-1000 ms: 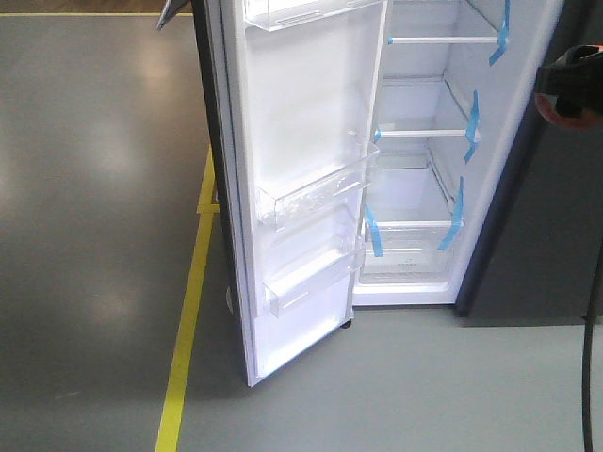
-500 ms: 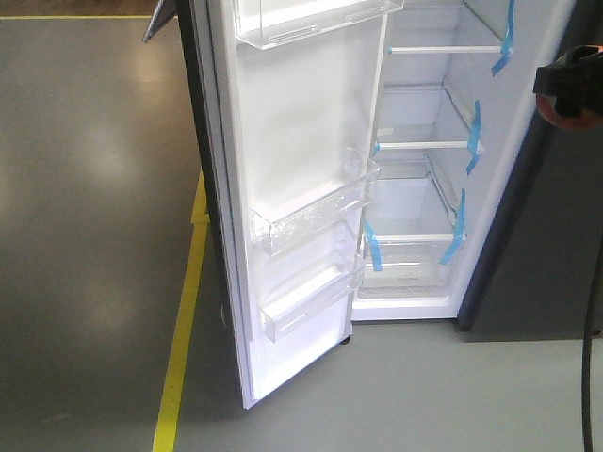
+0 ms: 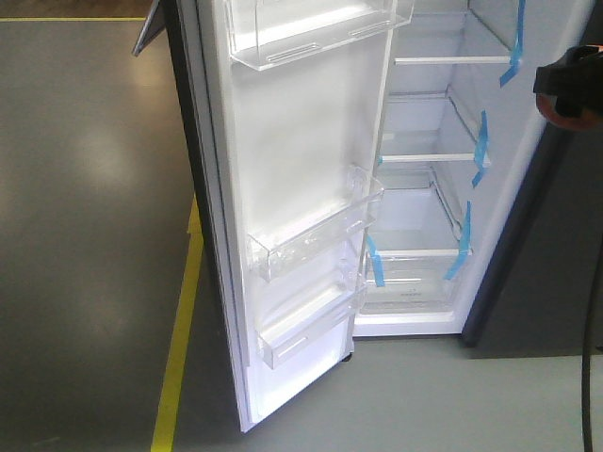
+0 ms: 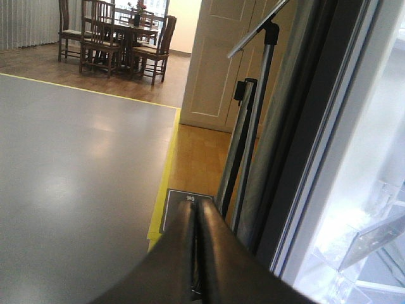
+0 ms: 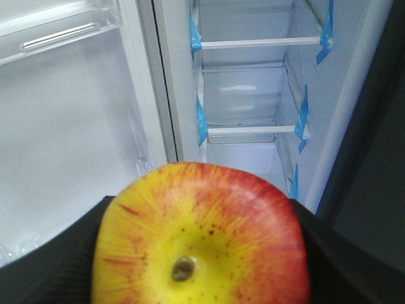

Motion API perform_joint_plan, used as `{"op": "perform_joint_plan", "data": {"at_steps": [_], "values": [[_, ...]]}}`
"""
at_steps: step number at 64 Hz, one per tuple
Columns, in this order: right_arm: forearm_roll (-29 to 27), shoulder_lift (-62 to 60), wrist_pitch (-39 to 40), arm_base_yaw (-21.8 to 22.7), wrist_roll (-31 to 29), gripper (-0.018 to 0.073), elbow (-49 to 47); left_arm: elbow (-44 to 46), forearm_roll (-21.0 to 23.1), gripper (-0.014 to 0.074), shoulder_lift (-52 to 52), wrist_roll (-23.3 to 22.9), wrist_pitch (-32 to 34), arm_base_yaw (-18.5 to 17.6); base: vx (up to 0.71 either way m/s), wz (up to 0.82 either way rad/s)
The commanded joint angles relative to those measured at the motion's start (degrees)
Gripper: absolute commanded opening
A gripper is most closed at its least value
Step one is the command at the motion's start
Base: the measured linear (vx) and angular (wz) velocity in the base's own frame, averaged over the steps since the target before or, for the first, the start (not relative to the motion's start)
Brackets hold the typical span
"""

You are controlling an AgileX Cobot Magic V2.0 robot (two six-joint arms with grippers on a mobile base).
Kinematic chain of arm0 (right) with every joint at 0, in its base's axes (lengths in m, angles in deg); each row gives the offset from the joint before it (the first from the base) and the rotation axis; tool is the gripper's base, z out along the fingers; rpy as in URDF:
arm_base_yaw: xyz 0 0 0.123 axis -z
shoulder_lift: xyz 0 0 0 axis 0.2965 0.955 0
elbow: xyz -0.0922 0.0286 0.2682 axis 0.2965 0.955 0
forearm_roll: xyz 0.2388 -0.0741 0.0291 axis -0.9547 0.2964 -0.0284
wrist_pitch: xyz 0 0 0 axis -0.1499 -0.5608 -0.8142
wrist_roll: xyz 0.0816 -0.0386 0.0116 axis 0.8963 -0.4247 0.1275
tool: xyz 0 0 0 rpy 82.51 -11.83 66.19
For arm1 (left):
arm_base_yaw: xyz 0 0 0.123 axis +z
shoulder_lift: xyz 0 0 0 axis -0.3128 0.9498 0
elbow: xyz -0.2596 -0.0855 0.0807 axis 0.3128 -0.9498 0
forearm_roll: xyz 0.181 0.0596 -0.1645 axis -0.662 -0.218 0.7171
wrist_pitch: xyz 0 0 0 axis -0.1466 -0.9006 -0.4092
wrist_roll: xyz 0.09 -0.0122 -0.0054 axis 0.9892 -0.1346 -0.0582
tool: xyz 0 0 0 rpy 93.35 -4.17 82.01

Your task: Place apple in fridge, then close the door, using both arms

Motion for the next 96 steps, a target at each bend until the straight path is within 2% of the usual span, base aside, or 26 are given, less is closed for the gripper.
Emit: {"op": "perform_joint_plan", "data": {"at_steps": [1, 96], "values": [[-0.1, -1.7, 4.6, 0.3, -0.4, 0.0008, -1.8, -1.7, 0.1, -0.0006, -0.8, -0.5, 4.6, -0.3, 0.11, -0.01], [-0.1, -1.7, 4.6, 0.3, -0.4, 0.0008, -1.8, -1.7, 0.1, -0.0006, -0.8, -0.5, 4.6, -0.3, 0.06, -0.02]]}}
